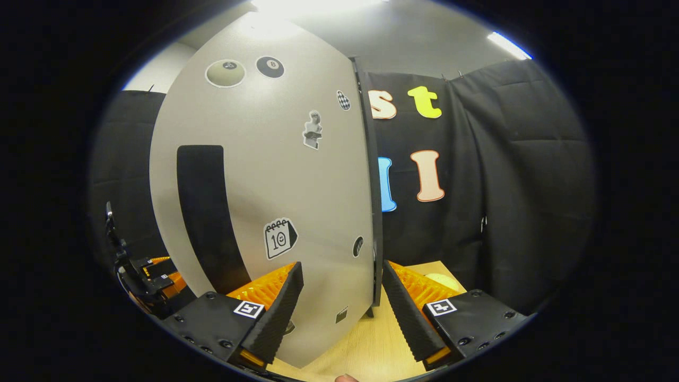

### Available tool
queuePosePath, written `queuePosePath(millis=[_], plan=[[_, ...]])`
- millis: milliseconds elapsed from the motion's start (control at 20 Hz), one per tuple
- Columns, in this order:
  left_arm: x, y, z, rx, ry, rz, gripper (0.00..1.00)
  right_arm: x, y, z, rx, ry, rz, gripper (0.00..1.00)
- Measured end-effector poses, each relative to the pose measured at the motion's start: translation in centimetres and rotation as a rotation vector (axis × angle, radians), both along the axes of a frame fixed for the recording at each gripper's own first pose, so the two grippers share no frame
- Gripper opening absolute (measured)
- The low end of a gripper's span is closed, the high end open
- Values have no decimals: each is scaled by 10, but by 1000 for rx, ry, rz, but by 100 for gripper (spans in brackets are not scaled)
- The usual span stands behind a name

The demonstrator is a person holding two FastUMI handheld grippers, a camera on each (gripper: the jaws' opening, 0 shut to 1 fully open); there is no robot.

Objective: Open the cabinet door with the right hand, grasp the bottle in the cabinet with the left hand and place it on the coaster, then close the cabinet door with the right hand.

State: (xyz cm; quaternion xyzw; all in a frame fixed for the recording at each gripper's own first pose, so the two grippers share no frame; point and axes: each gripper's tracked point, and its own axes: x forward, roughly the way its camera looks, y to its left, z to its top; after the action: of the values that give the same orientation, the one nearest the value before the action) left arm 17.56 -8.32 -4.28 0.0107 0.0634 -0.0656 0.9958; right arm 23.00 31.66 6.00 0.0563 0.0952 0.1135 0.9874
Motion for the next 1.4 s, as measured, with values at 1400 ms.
queuePosePath(millis=[1400], plan=[[6, 6, 27, 18, -2, 97, 83, 80, 82, 8, 84, -67, 171, 95]])
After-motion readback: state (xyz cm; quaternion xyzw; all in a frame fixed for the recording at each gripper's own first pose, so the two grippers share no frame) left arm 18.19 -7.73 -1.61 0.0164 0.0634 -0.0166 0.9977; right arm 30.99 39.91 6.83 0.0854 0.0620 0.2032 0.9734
